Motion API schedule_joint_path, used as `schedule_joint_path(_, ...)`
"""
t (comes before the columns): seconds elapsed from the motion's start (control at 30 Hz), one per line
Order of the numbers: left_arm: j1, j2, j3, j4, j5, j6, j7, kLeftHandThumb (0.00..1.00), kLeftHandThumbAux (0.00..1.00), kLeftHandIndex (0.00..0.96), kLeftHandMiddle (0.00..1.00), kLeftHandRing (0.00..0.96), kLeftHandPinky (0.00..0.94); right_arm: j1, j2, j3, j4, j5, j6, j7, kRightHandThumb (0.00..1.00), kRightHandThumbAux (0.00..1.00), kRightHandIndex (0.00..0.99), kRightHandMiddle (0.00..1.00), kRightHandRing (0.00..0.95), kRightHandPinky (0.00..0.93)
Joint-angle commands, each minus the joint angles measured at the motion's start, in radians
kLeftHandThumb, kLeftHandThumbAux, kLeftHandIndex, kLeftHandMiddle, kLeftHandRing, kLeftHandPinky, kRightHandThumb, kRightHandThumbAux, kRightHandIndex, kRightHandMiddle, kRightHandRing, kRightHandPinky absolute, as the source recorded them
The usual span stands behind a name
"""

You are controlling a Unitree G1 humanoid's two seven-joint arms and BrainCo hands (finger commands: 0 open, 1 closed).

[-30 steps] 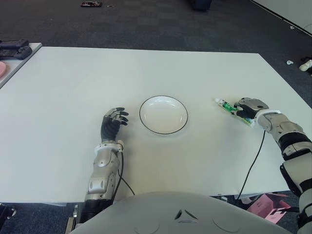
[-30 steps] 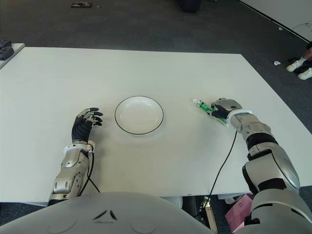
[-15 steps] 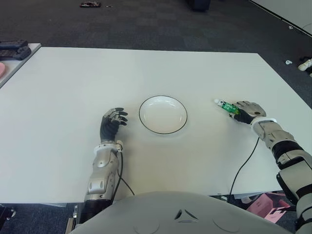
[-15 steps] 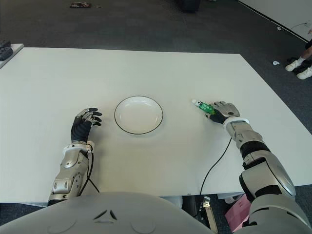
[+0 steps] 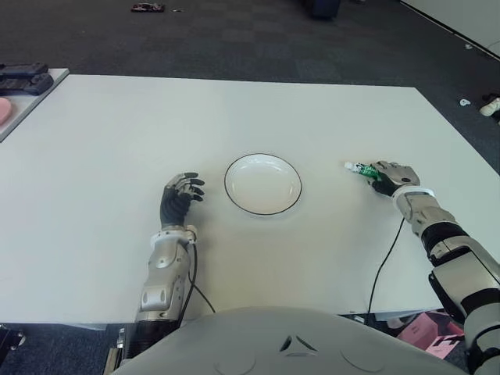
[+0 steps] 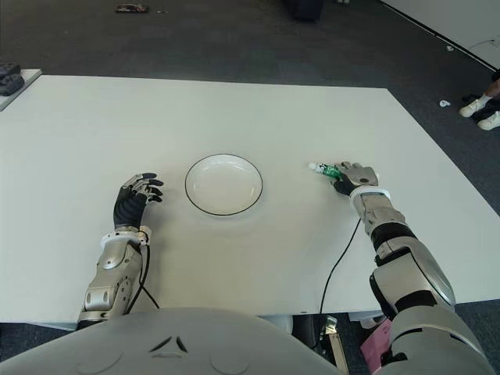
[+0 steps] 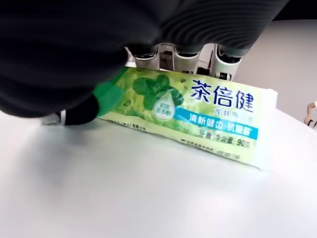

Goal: Put the toothpaste on the table into the plate.

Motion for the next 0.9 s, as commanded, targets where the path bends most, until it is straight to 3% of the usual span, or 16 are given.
schedule_joint_path(0.03, 0.055, -0.041, 0.009, 0.058, -0.001, 0.071, 0.022, 0.835, 0.679, 0.402, 0.504, 0.601, 0.591, 0.129, 0.118, 0.081, 0.076, -0.032, 0.023, 0.069, 0.805, 0.359, 0.151, 0.281, 0.408, 0.46)
schedule_joint_path(0.17, 0.054, -0.038, 0.006, 0.06, 0.003, 0.062, 0.017, 0.835, 0.679, 0.403, 0.503, 0.604, 0.592, 0.132, 0.119, 0.085, 0.064, -0.031, 0.052, 0.059, 0.816, 0.392, 0.282, 0.438, 0.508, 0.518)
schedule_joint_path(0.23, 0.054, -0.037, 0.005, 0.06, 0.003, 0.06, 0.015, 0.835, 0.679, 0.403, 0.503, 0.606, 0.592, 0.133, 0.121, 0.086, 0.065, -0.029, 0.062, 0.042, 0.767, 0.57, 0.371, 0.52, 0.538, 0.529)
schedule_joint_path(0.33, 0.054, -0.035, 0.004, 0.059, 0.003, 0.058, 0.014, 0.834, 0.68, 0.4, 0.505, 0.61, 0.597, 0.136, 0.124, 0.086, 0.062, -0.026, 0.076, 0.016, 0.746, 0.654, 0.416, 0.595, 0.6, 0.597)
schedule_joint_path(0.53, 0.053, -0.032, 0.002, 0.056, 0.004, 0.057, 0.01, 0.833, 0.68, 0.396, 0.513, 0.621, 0.604, 0.141, 0.127, 0.082, 0.056, -0.02, 0.1, -0.031, 0.737, 0.691, 0.436, 0.682, 0.688, 0.682)
schedule_joint_path(0.7, 0.05, -0.03, 0.002, 0.053, 0.007, 0.068, 0.015, 0.833, 0.68, 0.396, 0.512, 0.62, 0.601, 0.141, 0.122, 0.079, 0.046, -0.012, 0.096, -0.035, 0.838, 0.667, 0.449, 0.621, 0.714, 0.696)
schedule_joint_path(0.9, 0.049, -0.026, 0.0, 0.055, 0.011, 0.058, 0.009, 0.833, 0.68, 0.396, 0.515, 0.625, 0.61, 0.144, 0.12, 0.068, 0.035, 0.002, 0.093, -0.033, 0.856, 0.666, 0.438, 0.558, 0.73, 0.73)
